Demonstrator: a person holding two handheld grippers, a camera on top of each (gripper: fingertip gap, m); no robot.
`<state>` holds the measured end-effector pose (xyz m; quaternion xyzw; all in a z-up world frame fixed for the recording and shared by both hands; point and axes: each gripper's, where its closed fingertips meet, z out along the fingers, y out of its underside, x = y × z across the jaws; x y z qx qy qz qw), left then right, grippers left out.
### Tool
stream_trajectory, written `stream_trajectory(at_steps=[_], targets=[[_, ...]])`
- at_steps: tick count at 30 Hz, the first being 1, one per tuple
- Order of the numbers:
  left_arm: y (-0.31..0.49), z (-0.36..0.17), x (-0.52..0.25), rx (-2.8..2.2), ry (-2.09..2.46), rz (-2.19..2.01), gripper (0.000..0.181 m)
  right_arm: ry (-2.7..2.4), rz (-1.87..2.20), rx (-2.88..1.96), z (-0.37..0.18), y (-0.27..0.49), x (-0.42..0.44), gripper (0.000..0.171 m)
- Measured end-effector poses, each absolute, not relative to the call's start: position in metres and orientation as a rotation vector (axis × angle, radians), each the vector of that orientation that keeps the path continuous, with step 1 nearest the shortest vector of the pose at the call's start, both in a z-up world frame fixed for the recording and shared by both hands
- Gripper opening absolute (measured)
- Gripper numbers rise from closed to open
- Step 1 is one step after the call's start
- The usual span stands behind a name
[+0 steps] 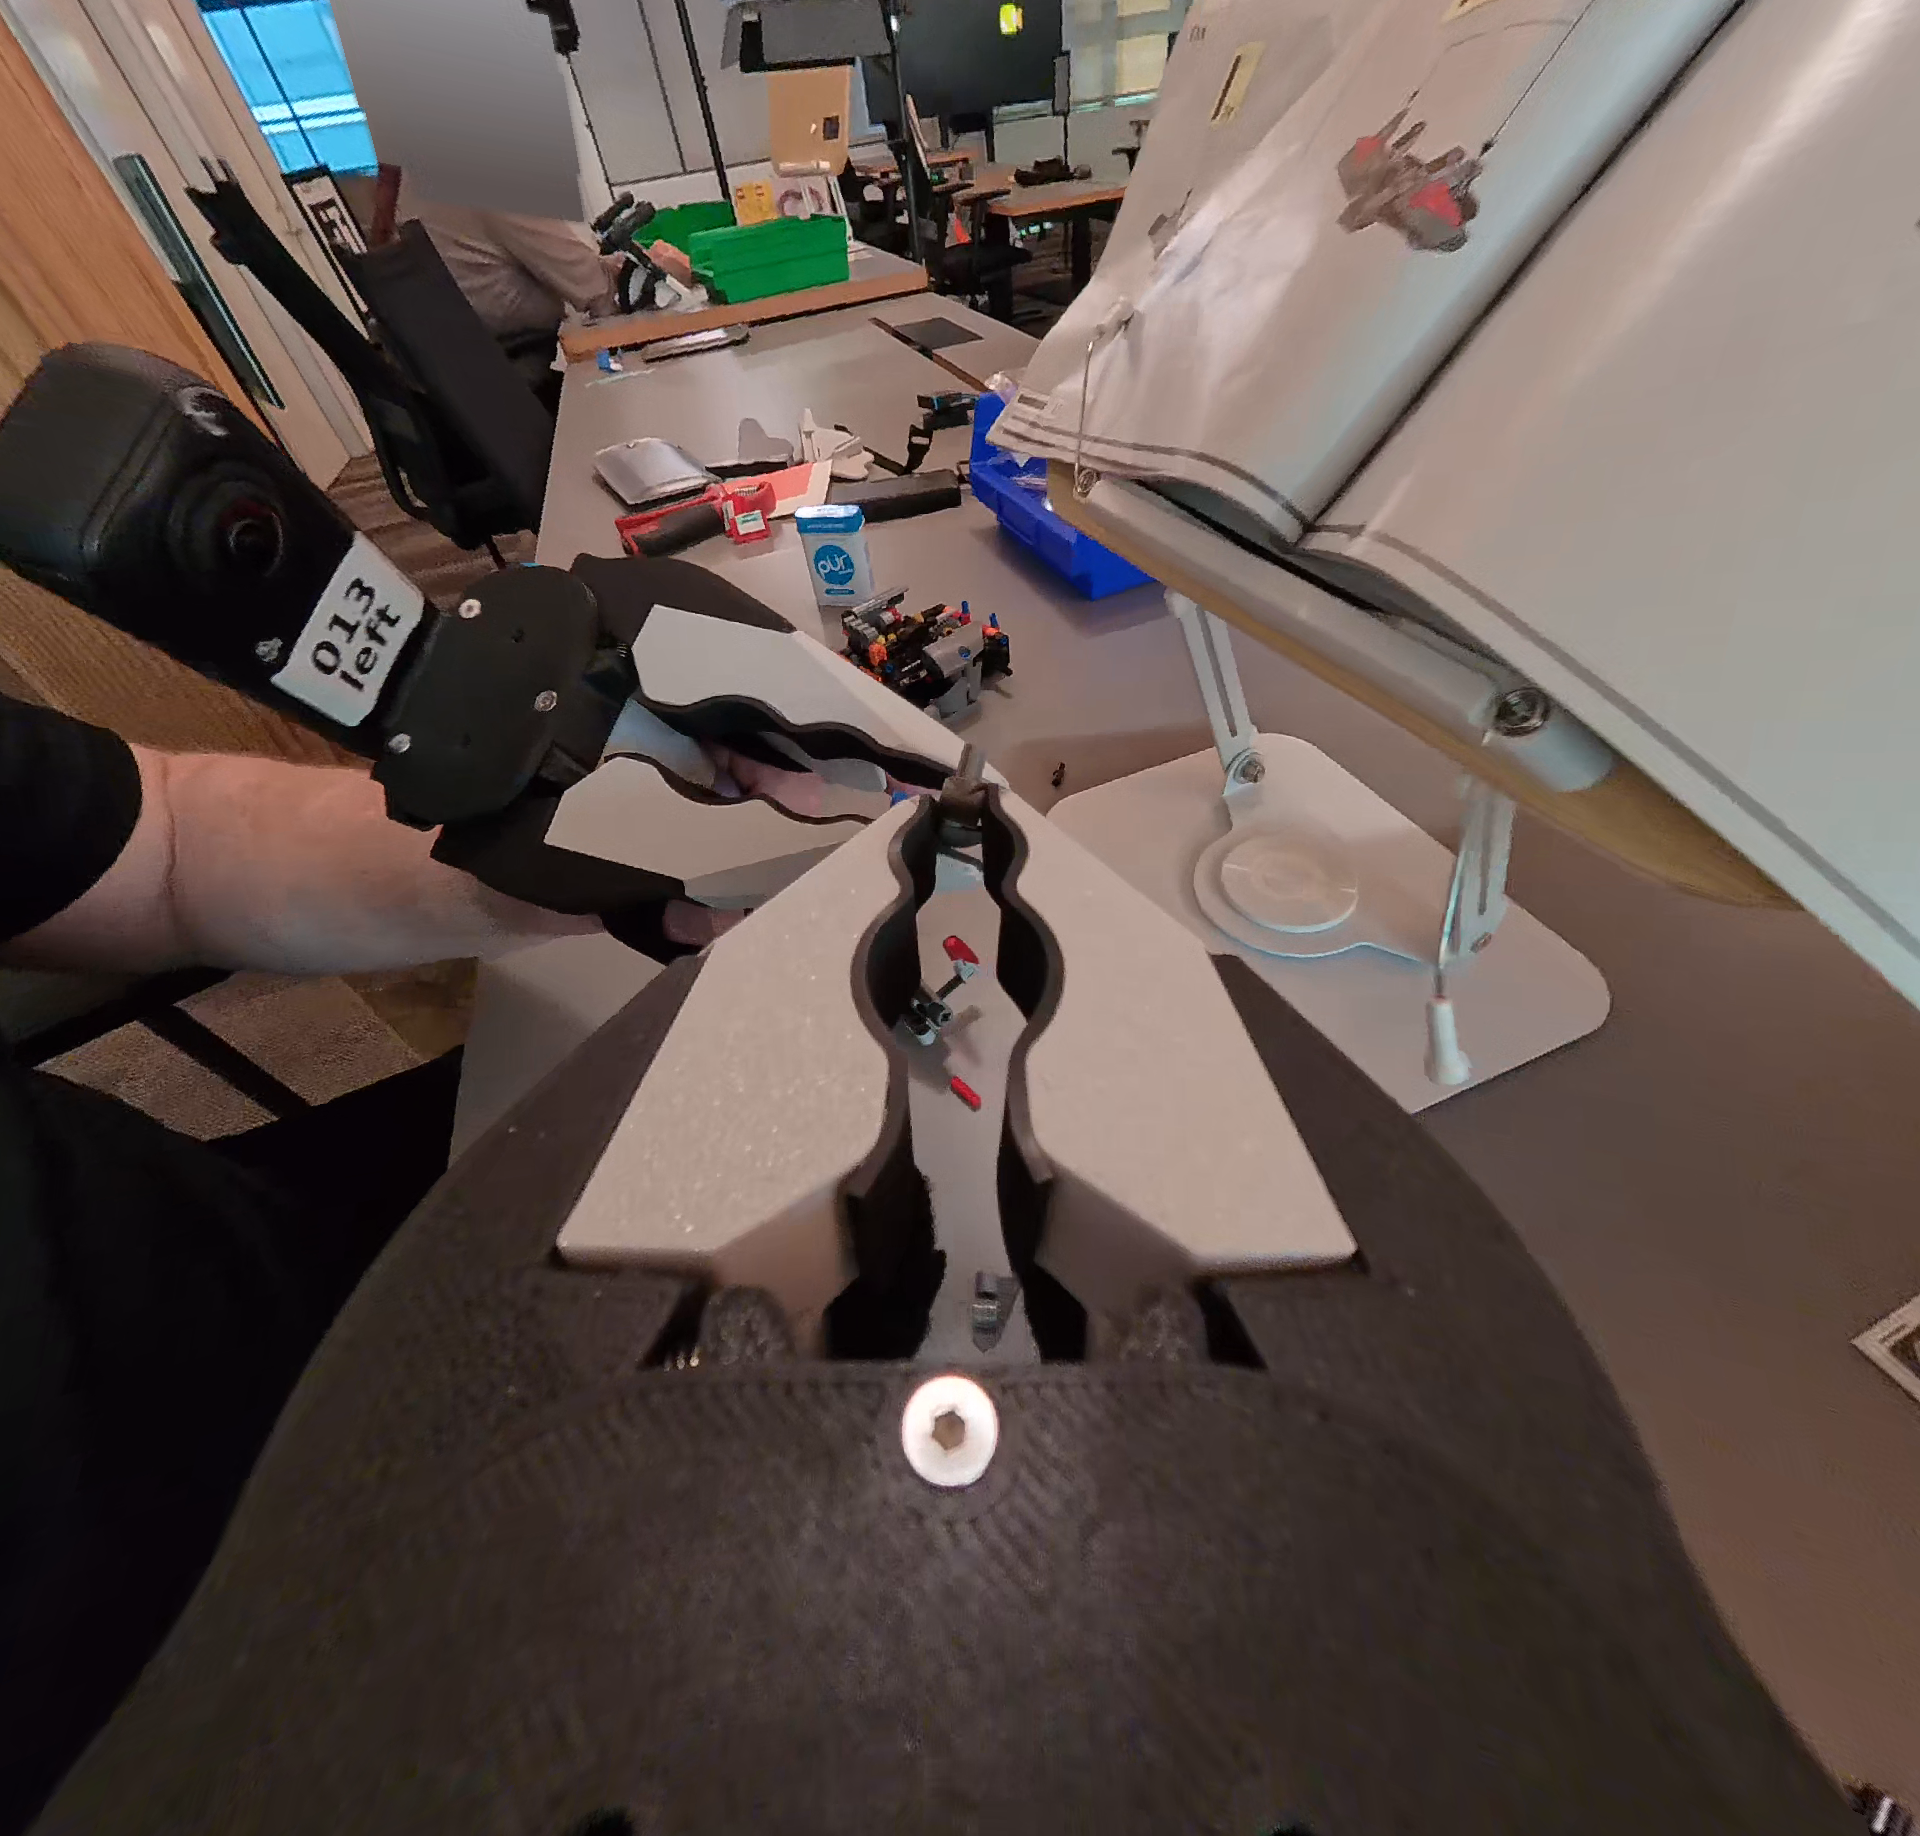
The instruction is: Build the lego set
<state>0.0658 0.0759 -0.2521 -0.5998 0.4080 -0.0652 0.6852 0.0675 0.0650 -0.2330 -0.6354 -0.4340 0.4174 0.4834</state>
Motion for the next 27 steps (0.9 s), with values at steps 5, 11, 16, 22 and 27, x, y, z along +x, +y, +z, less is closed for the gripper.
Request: stream_trajectory(at_steps=[5, 11, 16, 22, 27], targets=[[0.066, -0.243, 0.084, -1.304, 0.996, -0.444, 0.03, -1.095, 1.149, -1.399, -0.212, 0.063, 0.091, 0.005], [0.06, -0.219, 0.102, -1.26, 0.972, -0.934, 0.044, -1.188, 1.33, -1.156, -0.201, 0.054, 0.114, 0.005], [0.05, -0.219, 0.122, -1.238, 1.041, -1.157, 0.052, -1.273, 1.306, -1.067, -0.208, 0.057, 0.119, 0.005], [0.054, -0.23, 0.131, -1.245, 1.033, -1.221, 0.031, -1.368, 1.188, -1.007, -0.22, 0.056, 0.119, 0.005], [0.055, -0.235, 0.133, -1.225, 1.057, -1.218, 0.019, -1.399, 1.139, -0.983, -0.225, 0.055, 0.119, 0.005]])
